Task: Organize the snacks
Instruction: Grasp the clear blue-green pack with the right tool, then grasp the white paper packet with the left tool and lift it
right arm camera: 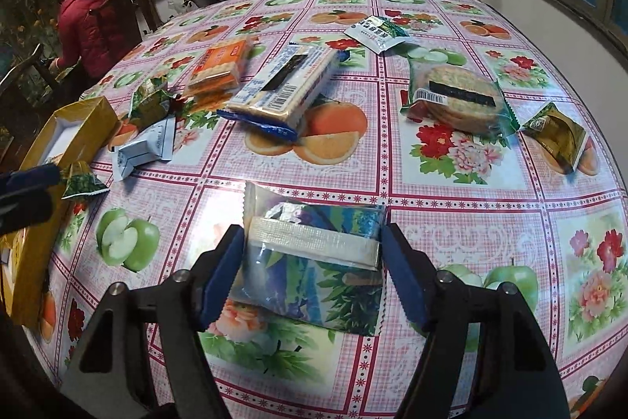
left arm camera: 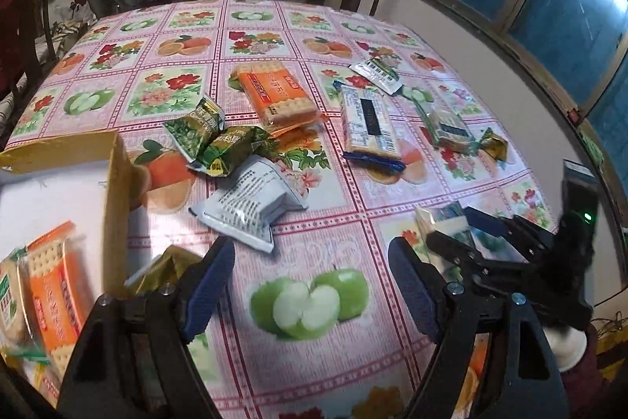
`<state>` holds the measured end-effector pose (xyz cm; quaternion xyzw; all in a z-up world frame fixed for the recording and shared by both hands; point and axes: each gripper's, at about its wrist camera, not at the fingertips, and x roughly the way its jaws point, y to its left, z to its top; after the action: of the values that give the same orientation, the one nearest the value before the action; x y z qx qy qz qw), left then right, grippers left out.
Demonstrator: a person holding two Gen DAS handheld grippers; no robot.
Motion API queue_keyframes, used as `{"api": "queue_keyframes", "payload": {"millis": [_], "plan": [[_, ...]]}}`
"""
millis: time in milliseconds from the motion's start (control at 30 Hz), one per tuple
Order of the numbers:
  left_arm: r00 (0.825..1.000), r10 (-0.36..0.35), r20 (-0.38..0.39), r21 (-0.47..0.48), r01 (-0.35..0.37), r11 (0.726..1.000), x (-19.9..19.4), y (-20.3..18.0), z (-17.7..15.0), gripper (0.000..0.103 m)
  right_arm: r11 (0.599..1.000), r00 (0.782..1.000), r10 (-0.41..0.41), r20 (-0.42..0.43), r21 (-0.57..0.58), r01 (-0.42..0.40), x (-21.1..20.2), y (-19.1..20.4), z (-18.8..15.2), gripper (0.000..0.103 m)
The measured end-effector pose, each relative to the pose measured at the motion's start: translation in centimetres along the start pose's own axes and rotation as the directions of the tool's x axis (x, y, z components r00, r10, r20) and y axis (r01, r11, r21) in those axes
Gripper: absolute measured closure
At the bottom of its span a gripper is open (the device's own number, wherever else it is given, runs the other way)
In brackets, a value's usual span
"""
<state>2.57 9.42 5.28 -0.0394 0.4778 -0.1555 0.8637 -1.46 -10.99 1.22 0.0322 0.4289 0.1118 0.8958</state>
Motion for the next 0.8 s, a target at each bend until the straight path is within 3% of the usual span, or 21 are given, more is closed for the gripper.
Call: {"api": "queue_keyframes", "payload": {"millis": [100, 267, 400, 433, 467, 533, 633, 800], "plan": [[0.995, 0.092, -0.05, 0.035, -0.09, 0.995, 2.9, 0.0, 1.4, 0.022, 1.0, 1.0, 0.019, 0.0, 0.006, -0.019, -0.2, 0.0, -0.2, 0.033], [0.98, 0.161, -0.116, 0.124, -0.147, 0.981, 5.6, -0.3, 1.8, 0.022, 0.999, 0.999, 0.047, -0.001, 0.014, -0.047, -0.2, -0.2, -0.1, 0.033], [0.975, 0.194, -0.106, 0.18, -0.173, 0.968, 5.8, -0.8, 1.9, 0.024, 0.998, 0.998, 0.059, -0.006, 0.009, -0.059, -0.2, -0.1, -0.1, 0.033], [0.975, 0.198, -0.099, 0.189, -0.177, 0.966, 5.7, -0.9, 1.8, 0.032, 0.998, 0.998, 0.059, -0.007, 0.006, -0.059, -0.2, 0.0, -0.1, 0.033], [0.974, 0.212, -0.082, 0.197, -0.192, 0.961, 5.5, -1.1, 1.7, 0.049, 0.998, 0.998, 0.059, -0.007, 0.002, -0.059, -0.2, 0.1, -0.2, 0.033], [0.977, 0.201, -0.072, 0.196, -0.184, 0.963, 5.0, -1.2, 1.7, 0.073, 0.999, 0.999, 0.053, -0.007, -0.007, -0.053, -0.2, 0.3, -0.2, 0.034], [0.981, 0.178, -0.073, 0.171, -0.164, 0.972, 4.5, -1.2, 1.3, 0.082, 0.998, 0.998, 0.064, -0.003, -0.002, -0.064, -0.2, 0.3, -0.3, 0.035], [0.992, 0.101, -0.078, 0.169, -0.087, 0.982, 2.9, -2.1, -0.7, 0.086, 0.993, 0.994, 0.113, 0.002, 0.029, -0.113, -0.4, -0.1, -0.3, 0.036]]}}
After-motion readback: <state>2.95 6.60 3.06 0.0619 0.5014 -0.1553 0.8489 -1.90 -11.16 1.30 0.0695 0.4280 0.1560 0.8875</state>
